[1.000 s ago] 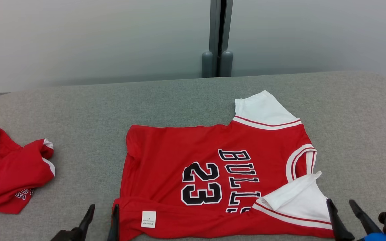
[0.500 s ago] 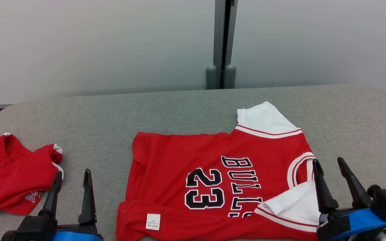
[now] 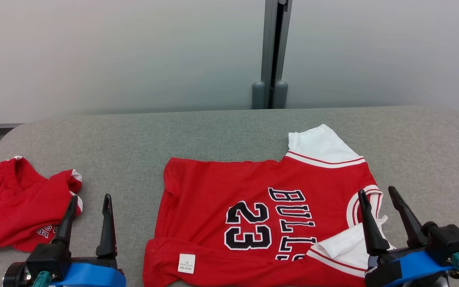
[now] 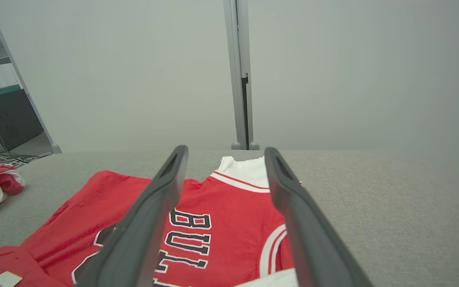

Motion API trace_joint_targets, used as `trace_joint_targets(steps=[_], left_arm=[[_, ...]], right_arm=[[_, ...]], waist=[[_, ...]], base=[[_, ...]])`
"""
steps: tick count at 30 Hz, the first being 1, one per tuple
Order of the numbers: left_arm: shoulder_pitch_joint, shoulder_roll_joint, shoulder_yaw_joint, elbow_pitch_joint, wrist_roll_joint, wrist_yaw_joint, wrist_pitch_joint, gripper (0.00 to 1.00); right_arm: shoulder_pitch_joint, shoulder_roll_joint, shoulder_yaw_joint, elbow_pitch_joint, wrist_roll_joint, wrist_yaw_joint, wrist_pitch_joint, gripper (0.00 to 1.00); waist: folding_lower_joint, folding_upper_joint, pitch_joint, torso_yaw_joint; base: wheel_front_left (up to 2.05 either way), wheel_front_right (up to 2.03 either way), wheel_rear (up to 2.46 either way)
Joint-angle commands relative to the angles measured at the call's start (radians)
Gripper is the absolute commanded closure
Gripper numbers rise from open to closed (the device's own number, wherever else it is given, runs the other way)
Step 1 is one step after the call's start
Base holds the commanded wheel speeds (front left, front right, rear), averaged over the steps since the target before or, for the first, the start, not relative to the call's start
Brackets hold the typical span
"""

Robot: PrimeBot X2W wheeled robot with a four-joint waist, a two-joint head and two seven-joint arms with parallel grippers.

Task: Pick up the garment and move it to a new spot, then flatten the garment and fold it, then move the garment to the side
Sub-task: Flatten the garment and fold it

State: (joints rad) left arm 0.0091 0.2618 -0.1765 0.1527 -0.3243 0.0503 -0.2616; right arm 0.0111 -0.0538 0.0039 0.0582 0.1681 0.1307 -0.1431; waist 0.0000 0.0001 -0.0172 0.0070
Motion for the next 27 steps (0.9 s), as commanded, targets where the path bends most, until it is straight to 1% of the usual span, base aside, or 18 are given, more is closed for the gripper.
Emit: trace_joint_targets(steps=[1,10,27], left_arm=[[-0.021,-0.002,-0.002,0.013,0.008,-0.005,-0.005,0.00],[-0.029,-0.005,-0.008,0.069,-0.016,-0.015,0.000,0.00],[-0.036,0.006,-0.019,0.100,-0.019,-0.004,0.005,0.00]], right_arm=[[0.016,0.002,-0.007,0.003,-0.010,0.000,-0.010,0.00],[0.040,0.004,-0.046,0.004,-0.009,0.000,-0.005,0.00],[0.051,0.004,-0.054,0.016,-0.009,0.000,0.007,0.00]], waist=[[0.0000,-0.0001,0.000,-0.003],[0.0000,-0.0001,-0.001,-0.007],[0.0000,-0.0001,0.000,-0.009]], base=[[0.00,0.00,0.00],[0.00,0.00,0.00],[0.00,0.00,0.00]])
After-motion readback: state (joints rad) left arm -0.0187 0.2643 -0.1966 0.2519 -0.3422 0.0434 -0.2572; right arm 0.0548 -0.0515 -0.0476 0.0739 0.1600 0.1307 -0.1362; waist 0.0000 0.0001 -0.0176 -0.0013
